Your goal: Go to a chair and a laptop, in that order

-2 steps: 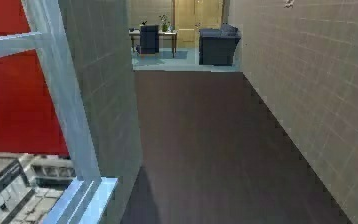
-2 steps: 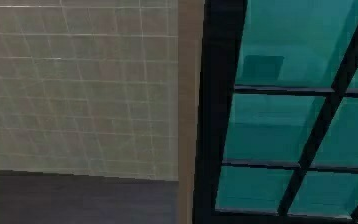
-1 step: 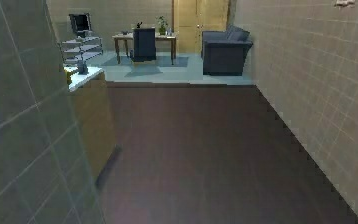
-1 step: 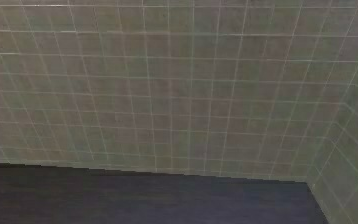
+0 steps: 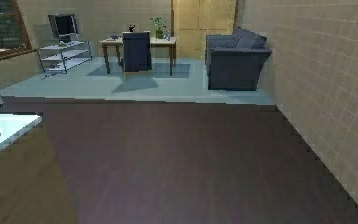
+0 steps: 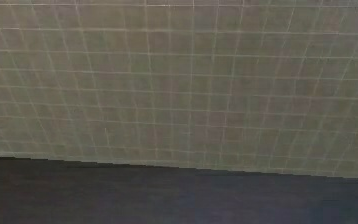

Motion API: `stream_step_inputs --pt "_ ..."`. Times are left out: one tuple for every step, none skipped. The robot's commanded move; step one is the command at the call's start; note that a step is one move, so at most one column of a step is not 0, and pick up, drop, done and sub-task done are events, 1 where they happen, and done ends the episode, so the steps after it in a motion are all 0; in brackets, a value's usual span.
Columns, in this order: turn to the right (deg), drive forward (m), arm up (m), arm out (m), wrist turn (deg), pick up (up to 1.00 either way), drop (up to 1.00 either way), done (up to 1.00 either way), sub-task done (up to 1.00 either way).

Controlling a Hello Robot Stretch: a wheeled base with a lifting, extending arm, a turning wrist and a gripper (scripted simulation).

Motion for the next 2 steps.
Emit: stream_step_inputs --pt "0.0 1.00 0.00 0.00 0.0 0.00 0.00 0.00 0.00" --pt "3.0 0.00 0.00 0.00 0.0 0.00 0.00 0.00 0.00"
